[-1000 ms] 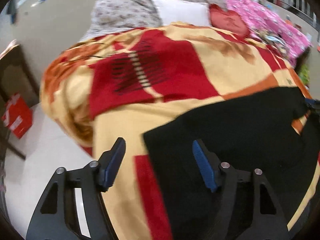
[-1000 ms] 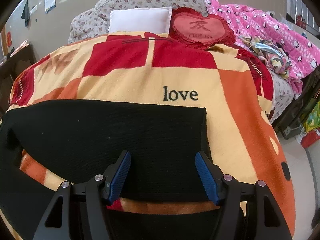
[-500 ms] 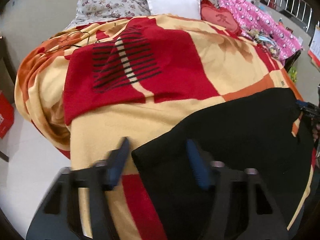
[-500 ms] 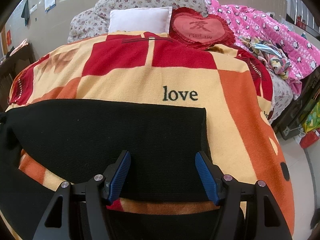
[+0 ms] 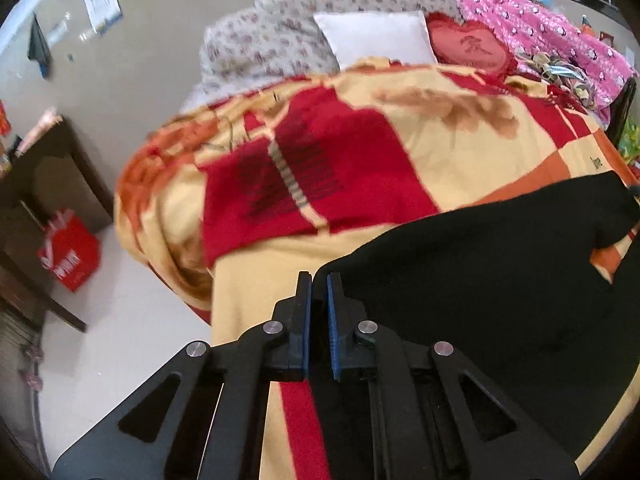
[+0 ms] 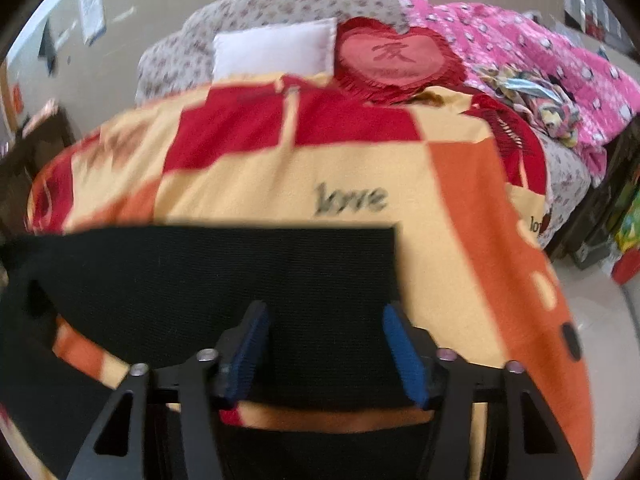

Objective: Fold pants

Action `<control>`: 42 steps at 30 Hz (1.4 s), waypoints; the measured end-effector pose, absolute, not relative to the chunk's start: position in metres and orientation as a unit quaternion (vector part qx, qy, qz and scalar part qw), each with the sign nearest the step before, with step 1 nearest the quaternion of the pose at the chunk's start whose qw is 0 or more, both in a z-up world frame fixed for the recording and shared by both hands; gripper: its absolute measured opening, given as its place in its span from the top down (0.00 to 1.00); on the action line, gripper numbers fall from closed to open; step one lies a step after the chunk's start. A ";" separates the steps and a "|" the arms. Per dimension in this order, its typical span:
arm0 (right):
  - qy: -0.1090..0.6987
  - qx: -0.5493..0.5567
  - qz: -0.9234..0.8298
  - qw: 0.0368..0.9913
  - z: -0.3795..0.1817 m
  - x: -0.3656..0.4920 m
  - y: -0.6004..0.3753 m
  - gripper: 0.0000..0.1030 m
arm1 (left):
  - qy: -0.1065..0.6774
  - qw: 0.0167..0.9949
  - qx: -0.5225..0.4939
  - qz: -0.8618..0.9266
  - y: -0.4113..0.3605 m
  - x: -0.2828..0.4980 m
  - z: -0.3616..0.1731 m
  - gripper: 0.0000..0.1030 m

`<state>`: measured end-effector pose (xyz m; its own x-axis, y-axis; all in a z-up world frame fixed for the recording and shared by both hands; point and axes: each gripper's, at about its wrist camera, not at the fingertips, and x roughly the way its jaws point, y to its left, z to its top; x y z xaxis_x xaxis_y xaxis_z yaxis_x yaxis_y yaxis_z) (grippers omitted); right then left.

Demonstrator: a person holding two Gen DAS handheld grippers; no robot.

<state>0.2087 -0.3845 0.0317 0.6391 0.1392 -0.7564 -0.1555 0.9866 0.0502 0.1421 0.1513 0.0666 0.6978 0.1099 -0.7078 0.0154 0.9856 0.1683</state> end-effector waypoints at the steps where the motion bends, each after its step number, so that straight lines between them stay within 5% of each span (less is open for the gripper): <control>1: 0.407 0.030 0.080 0.909 0.046 0.213 -0.402 0.46 | 0.382 0.920 0.080 0.029 0.149 0.139 0.071 0.94; 5: 0.439 0.177 0.110 0.874 0.070 0.249 -0.455 0.46 | 0.361 0.930 0.050 0.044 0.144 0.130 0.085 0.95; 9: 0.490 0.182 0.123 0.844 0.054 0.283 -0.457 0.47 | 0.359 0.932 -0.002 0.040 0.145 0.126 0.090 0.95; 21: 0.524 0.137 0.134 0.830 0.026 0.303 -0.435 0.97 | 0.372 0.927 -0.031 0.040 0.144 0.123 0.093 0.95; 31: 0.405 0.061 0.165 0.897 0.098 0.261 -0.436 0.99 | 0.333 0.942 -0.034 0.043 0.141 0.099 0.112 0.95; 42: 0.355 0.067 0.199 0.911 0.080 0.138 -0.477 0.99 | 0.329 0.942 -0.040 0.049 0.142 0.013 0.084 0.95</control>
<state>0.1381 -0.4772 0.0796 0.6689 0.4097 -0.6203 -0.3141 0.9120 0.2637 0.0125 0.1418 0.0837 0.7792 0.0654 -0.6234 -0.1182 0.9920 -0.0437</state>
